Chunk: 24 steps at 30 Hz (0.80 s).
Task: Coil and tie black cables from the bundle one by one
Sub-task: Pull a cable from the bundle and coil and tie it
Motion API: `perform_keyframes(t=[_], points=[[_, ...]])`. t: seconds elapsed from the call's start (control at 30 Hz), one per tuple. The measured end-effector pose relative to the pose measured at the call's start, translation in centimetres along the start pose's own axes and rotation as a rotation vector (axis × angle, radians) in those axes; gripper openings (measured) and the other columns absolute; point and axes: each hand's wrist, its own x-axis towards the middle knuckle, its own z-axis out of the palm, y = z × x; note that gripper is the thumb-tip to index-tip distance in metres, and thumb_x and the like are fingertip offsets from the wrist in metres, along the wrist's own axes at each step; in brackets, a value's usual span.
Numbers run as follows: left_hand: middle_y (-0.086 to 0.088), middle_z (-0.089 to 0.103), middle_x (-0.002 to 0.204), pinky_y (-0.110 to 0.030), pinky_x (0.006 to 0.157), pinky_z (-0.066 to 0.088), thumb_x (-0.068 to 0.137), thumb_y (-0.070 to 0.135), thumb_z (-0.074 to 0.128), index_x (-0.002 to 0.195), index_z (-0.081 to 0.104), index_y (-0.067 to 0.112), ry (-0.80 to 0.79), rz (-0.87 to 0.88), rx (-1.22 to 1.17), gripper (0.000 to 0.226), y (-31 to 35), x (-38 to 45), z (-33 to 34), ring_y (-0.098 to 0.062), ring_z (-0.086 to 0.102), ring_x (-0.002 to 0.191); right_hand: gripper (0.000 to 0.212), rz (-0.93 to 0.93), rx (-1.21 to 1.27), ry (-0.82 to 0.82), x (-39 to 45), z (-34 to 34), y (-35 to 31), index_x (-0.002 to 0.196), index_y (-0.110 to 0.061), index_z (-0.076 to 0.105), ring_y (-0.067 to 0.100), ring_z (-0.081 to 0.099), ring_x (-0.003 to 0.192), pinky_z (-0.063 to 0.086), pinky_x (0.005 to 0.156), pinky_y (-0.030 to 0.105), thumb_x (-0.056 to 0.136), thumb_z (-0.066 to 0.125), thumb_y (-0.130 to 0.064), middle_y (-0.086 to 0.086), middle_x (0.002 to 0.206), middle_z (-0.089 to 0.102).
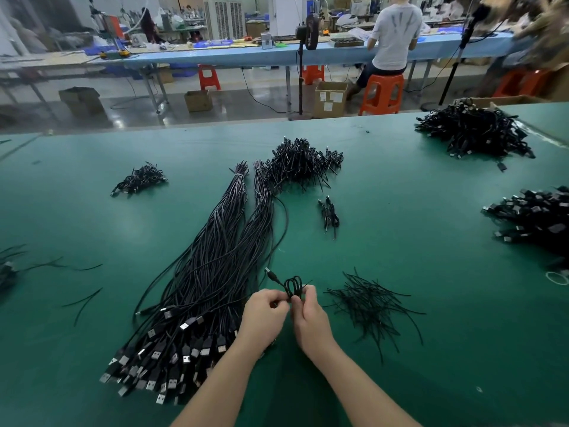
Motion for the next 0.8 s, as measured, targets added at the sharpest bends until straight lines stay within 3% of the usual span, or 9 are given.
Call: perform_keyframes(t=[0.1,0.27,0.37,0.43,0.5,0.57,0.63,0.7,0.8], points=[[0.012,0.065,0.098,-0.013,0.074,0.045,0.092,0.015,0.061,0.110,0.073,0.019,0.031,0.010,0.065,0.022,0.2,0.0,0.5,0.000,0.060,0.090,0.011,0.023,0.005,0.007,0.1,0.1,-0.1,0.097,-0.023,0.037,0.017,0.053,0.066,0.042,0.063,0.039,0.107,0.040,-0.028,-0.004,0.074,0.057],[0.008,0.055,0.091,-0.006,0.067,0.042,0.095,0.012,0.062,0.099,0.071,0.012,0.108,0.148,0.201,0.010,0.0,-0.4,0.8,-0.001,0.054,0.078,0.018,0.059,0.036,-0.011,0.2,0.0,-0.2,0.089,-0.028,0.038,0.009,0.053,0.066,0.041,0.062,0.032,0.106,0.040,-0.029,-0.007,0.076,0.059],[0.004,0.053,0.093,-0.020,0.071,0.051,0.098,0.014,0.060,0.098,0.070,0.007,0.144,0.307,0.333,0.012,-0.4,-1.1,0.5,-0.007,0.056,0.075,0.018,0.076,0.049,-0.070,0.4,-0.3,-0.3,0.089,-0.028,0.042,0.001,0.048,0.061,0.038,0.058,0.023,0.107,0.039,-0.031,-0.009,0.076,0.055],[-0.001,0.057,0.091,-0.030,0.067,0.055,0.095,0.010,0.065,0.092,0.070,0.005,0.191,0.467,0.434,0.007,-0.6,-1.4,0.2,-0.015,0.059,0.070,0.018,0.108,0.101,-0.136,0.6,-0.7,-0.5,0.091,-0.024,0.044,0.007,0.045,0.061,0.038,0.061,0.027,0.107,0.038,-0.031,-0.006,0.074,0.052],[-0.003,0.058,0.083,-0.030,0.062,0.057,0.085,0.004,0.076,0.082,0.069,0.006,0.267,0.686,0.554,0.008,-1.0,-1.3,-0.1,-0.017,0.058,0.068,0.019,0.168,0.237,-0.232,0.7,-1.4,-0.7,0.091,-0.020,0.043,0.009,0.041,0.056,0.037,0.056,0.029,0.108,0.038,-0.028,-0.004,0.069,0.046],[-0.003,0.055,0.091,-0.035,0.073,0.056,0.081,0.006,0.077,0.086,0.066,0.010,0.327,0.850,0.664,0.013,-1.4,-0.9,-0.7,-0.021,0.058,0.082,0.019,0.221,0.363,-0.346,0.7,-2.2,-0.9,0.091,-0.016,0.040,0.010,0.035,0.048,0.032,0.043,0.025,0.108,0.037,-0.025,-0.003,0.064,0.041],[-0.005,0.054,0.120,-0.040,0.098,0.044,0.078,0.010,0.072,0.110,0.064,0.014,0.302,0.893,0.754,0.033,-1.5,-0.5,-1.5,-0.028,0.054,0.113,0.016,0.229,0.369,-0.434,0.7,-2.9,-1.2,0.096,-0.014,0.039,0.011,0.032,0.046,0.026,0.038,0.024,0.109,0.036,-0.023,-0.003,0.062,0.037],[-0.006,0.046,0.149,-0.041,0.113,0.026,0.076,0.014,0.069,0.137,0.057,0.015,0.178,0.917,0.905,0.062,-1.3,0.1,-2.5,-0.031,0.041,0.140,0.014,0.219,0.338,-0.496,0.9,-3.0,-1.3,0.107,-0.010,0.040,0.011,0.030,0.046,0.024,0.038,0.024,0.110,0.034,-0.022,-0.004,0.060,0.036],[-0.001,0.056,0.146,-0.039,0.119,0.027,0.083,0.023,0.077,0.143,0.054,0.012,-0.004,0.889,0.952,0.065,-0.7,0.7,-3.6,-0.019,0.044,0.142,0.016,0.218,0.301,-0.540,1.0,-2.8,-1.4,0.109,-0.009,0.041,0.011,0.030,0.047,0.025,0.039,0.025,0.110,0.034,-0.023,-0.004,0.061,0.036]])
